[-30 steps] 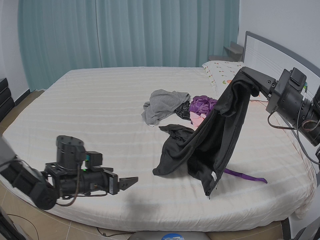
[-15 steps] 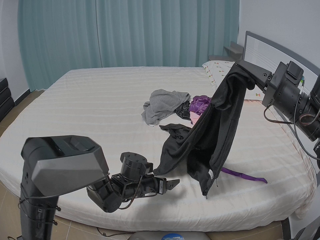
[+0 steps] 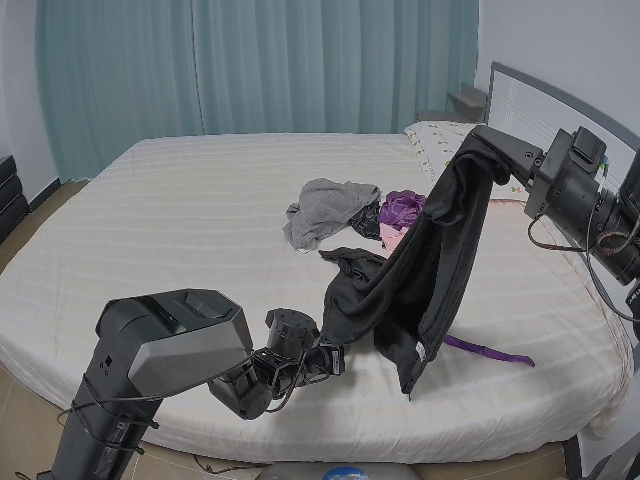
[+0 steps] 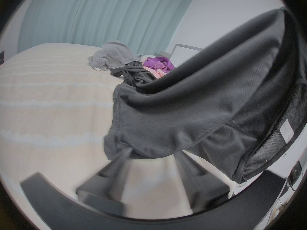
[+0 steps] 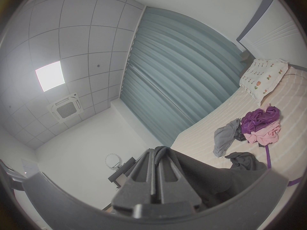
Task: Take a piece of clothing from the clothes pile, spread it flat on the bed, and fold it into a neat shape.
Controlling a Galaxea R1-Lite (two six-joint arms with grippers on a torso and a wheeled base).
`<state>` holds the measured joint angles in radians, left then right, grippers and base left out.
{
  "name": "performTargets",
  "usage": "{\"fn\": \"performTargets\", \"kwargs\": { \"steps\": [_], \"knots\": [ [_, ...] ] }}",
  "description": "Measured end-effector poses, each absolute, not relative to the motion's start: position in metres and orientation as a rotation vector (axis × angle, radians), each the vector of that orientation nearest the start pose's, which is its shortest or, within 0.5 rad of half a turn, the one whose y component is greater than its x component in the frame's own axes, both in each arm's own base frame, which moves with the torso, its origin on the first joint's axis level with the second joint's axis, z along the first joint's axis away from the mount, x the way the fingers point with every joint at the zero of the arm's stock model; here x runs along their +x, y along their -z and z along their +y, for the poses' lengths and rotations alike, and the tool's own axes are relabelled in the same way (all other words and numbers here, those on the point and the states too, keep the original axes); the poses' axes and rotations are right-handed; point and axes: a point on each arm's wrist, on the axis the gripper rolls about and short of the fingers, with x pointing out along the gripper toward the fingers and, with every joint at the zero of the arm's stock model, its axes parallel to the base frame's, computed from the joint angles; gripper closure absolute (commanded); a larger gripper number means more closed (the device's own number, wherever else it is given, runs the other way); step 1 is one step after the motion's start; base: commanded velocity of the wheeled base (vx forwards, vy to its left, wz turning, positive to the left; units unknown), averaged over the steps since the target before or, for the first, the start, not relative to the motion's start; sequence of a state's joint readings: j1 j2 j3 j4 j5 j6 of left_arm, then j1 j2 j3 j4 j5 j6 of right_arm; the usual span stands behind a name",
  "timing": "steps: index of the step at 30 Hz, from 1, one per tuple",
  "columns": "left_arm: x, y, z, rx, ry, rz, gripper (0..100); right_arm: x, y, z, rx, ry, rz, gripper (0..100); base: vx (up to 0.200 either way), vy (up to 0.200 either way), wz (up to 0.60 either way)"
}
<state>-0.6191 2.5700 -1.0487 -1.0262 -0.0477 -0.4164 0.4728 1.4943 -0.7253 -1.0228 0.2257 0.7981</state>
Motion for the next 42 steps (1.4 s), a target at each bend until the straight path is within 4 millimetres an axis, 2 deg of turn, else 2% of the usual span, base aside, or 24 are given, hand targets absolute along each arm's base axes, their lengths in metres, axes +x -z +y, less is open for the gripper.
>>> {"fn": "performTargets", "kwargs": {
  "steps": [8,13,18,21,27,31,34,38,42],
  "knots": [
    [0.346,0.051,-0.235,-0.279,0.425,0.583,100,0.232,-0.249,0.111,0.788,-0.706,0.048,100,0.0,0.0,0.0],
    [0.333,0.032,-0.217,-0.284,0.356,0.54,100,0.244,-0.236,0.109,0.786,-0.662,0.081,100,0.0,0.0,0.0],
    [0.327,-0.013,-0.193,-0.316,0.253,0.429,100,0.264,-0.221,0.11,0.79,-0.58,0.104,100,0.0,0.0,0.0],
    [0.325,-0.041,-0.177,-0.344,0.181,0.352,100,0.278,-0.221,0.112,0.798,-0.517,0.071,100,0.0,0.0,0.0],
    [0.317,-0.105,-0.154,-0.402,0.122,0.214,100,0.298,-0.251,0.114,0.808,-0.471,-0.08,100,0.0,0.0,0.0],
    [0.307,-0.149,-0.14,-0.436,0.096,0.154,100,0.3,-0.274,0.112,0.798,-0.476,-0.162,100,0.0,0.0,0.0],
    [0.3,-0.174,-0.132,-0.47,0.095,0.094,100,0.298,-0.277,0.111,0.791,-0.487,-0.169,100,0.0,0.0,0.0],
    [0.294,-0.186,-0.126,-0.52,0.098,0.057,100,0.295,-0.254,0.11,0.772,-0.489,-0.078,100,0.0,0.0,0.0],
    [0.291,-0.178,-0.125,-0.561,0.113,0.056,100,0.29,-0.213,0.11,0.752,-0.473,0.062,100,0.0,0.0,0.0]
  ]
}}
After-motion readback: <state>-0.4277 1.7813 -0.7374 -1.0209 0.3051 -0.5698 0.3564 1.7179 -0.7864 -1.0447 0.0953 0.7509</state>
